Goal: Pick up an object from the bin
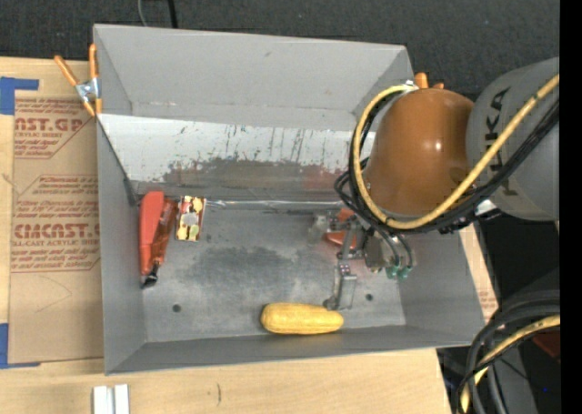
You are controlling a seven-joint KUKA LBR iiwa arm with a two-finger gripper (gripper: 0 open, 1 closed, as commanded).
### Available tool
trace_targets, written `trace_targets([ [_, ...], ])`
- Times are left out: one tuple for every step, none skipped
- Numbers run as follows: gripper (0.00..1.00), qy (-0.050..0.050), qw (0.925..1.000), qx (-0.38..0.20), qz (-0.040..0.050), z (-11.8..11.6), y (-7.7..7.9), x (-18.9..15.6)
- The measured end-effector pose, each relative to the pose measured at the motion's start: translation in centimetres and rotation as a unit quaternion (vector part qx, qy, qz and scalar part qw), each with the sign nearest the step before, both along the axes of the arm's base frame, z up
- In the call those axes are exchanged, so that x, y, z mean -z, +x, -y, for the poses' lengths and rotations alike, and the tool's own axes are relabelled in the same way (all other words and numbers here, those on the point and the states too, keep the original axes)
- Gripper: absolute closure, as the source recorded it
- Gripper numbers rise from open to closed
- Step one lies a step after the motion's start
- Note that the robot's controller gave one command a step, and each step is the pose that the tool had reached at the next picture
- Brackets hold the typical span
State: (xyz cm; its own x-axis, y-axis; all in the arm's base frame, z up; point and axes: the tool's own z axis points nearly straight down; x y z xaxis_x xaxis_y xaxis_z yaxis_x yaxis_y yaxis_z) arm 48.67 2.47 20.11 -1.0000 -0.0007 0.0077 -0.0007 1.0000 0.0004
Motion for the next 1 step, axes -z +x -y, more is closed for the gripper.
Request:
trace_targets([
  [0.0, 0.0, 1.0, 0.0, 0.0041, 0.0, 0.16, -0.44],
])
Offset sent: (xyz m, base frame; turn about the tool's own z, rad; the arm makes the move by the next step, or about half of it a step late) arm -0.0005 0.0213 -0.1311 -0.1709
